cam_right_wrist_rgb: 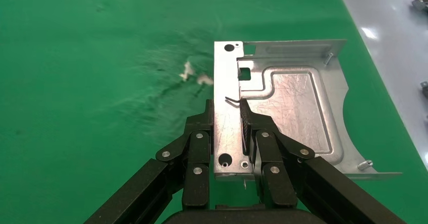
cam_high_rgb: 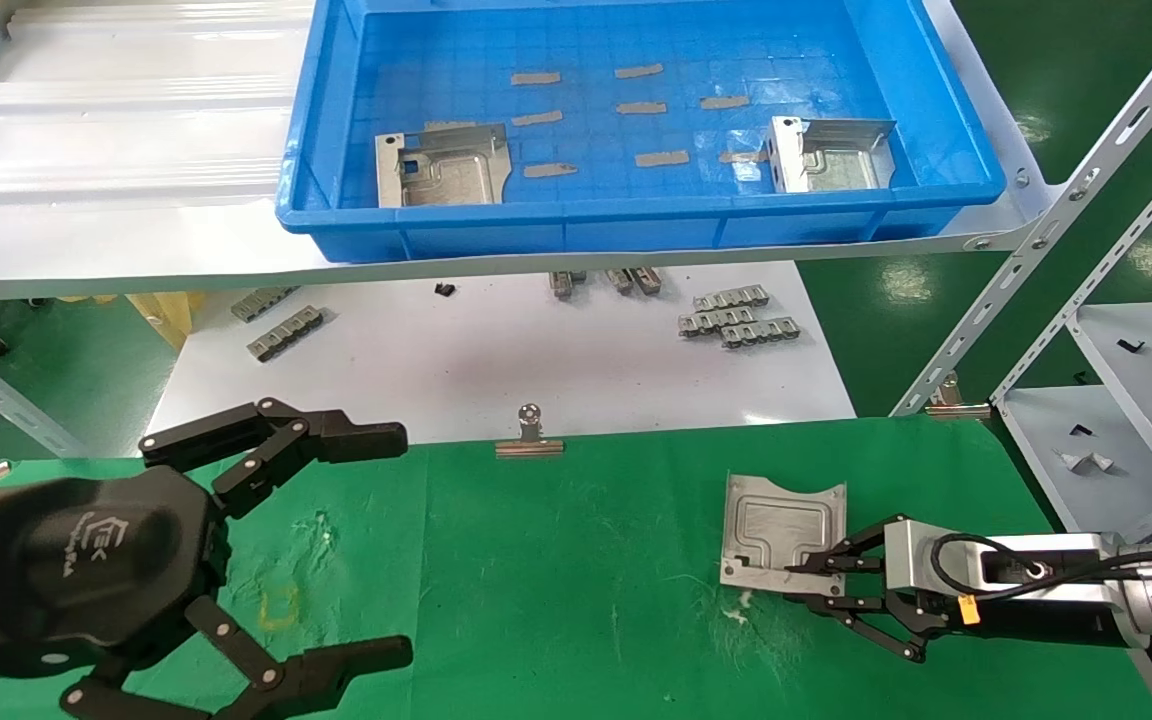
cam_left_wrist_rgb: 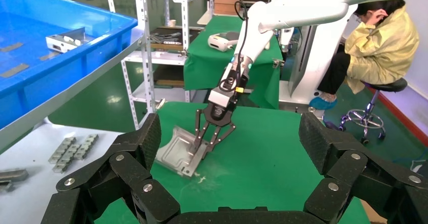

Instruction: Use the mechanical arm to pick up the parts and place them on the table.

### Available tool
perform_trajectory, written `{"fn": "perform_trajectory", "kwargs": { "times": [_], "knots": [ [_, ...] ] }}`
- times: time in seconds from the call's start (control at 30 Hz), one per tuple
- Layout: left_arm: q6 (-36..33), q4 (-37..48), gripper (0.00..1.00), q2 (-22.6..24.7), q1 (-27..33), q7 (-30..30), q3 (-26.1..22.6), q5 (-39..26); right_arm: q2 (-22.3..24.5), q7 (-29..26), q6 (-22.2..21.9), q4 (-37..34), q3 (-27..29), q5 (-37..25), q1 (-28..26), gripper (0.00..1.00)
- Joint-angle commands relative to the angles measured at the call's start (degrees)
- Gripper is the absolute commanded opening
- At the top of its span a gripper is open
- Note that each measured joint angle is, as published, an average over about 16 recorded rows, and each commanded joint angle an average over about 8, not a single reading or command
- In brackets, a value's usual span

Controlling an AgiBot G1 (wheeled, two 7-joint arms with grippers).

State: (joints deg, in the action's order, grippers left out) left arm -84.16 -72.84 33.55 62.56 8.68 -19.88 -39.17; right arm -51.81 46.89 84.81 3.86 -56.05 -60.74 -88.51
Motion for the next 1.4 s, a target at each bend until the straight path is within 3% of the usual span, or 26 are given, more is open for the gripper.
{"fn": "perform_trajectory", "kwargs": {
  "times": [0.03, 0.43, 0.63, 0.93, 1.4],
  "knots": [
    [0.0, 0.0, 1.00, 0.0, 0.0, 0.0, 0.0, 0.0, -0.4, 0.4, -0.3, -0.7, 0.0, 0.0, -0.1, 1.00],
    [0.0, 0.0, 1.00, 0.0, 0.0, 0.0, 0.0, 0.0, -1.4, 2.0, -0.3, -2.0, 0.2, 0.2, -1.4, 1.00],
    [0.0, 0.0, 1.00, 0.0, 0.0, 0.0, 0.0, 0.0, -0.8, 1.1, 2.9, -2.2, 1.2, 1.7, -3.1, 1.00],
    [0.0, 0.0, 1.00, 0.0, 0.0, 0.0, 0.0, 0.0, 0.9, -6.6, 6.4, 0.0, 5.0, 7.8, -4.3, 1.00],
    [0.0, 0.0, 1.00, 0.0, 0.0, 0.0, 0.0, 0.0, 4.9, -20.5, 7.2, 14.4, 7.9, 19.2, 0.3, 1.00]
  ]
}}
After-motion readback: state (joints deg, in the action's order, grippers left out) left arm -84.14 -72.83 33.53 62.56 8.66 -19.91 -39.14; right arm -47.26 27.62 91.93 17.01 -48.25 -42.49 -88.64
